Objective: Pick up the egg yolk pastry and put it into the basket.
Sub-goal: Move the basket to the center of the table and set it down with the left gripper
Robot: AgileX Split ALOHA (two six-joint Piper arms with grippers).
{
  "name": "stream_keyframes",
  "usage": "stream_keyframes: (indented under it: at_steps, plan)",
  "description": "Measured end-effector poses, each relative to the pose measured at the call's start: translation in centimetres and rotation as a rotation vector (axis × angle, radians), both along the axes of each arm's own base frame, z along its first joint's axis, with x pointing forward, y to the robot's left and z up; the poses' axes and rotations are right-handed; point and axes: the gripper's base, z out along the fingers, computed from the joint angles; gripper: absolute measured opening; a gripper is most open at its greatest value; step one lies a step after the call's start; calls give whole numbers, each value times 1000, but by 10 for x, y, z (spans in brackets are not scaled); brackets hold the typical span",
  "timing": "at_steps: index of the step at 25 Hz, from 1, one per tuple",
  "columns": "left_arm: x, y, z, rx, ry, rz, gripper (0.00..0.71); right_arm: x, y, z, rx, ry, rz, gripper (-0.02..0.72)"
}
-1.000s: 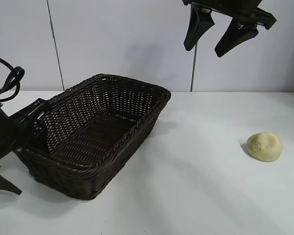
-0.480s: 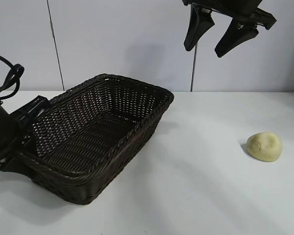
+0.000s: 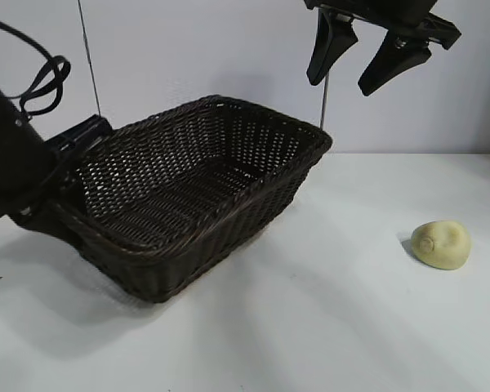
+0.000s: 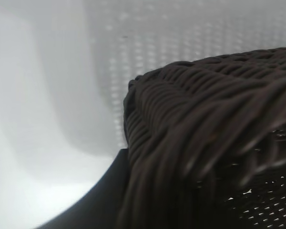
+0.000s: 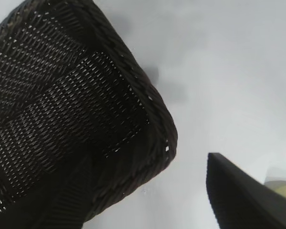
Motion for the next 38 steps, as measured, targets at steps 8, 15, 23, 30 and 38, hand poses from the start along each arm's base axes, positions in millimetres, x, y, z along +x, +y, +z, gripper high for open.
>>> stream_keyframes:
  at_steps: [8, 15, 23, 30, 38]
  plan:
    - [8, 1, 13, 50, -22, -195, 109, 0, 0, 0, 0, 0, 0, 495]
    - [21, 8, 36, 98, -77, -393, 109, 0, 0, 0, 0, 0, 0, 495]
    - [43, -2, 17, 124, 36, -624, 109, 0, 0, 0, 0, 0, 0, 495]
    - [77, -14, 16, 130, 32, -766, 109, 0, 0, 0, 0, 0, 0, 495]
    - [94, -19, 7, 134, 26, -807, 109, 0, 0, 0, -1, 5, 1, 495]
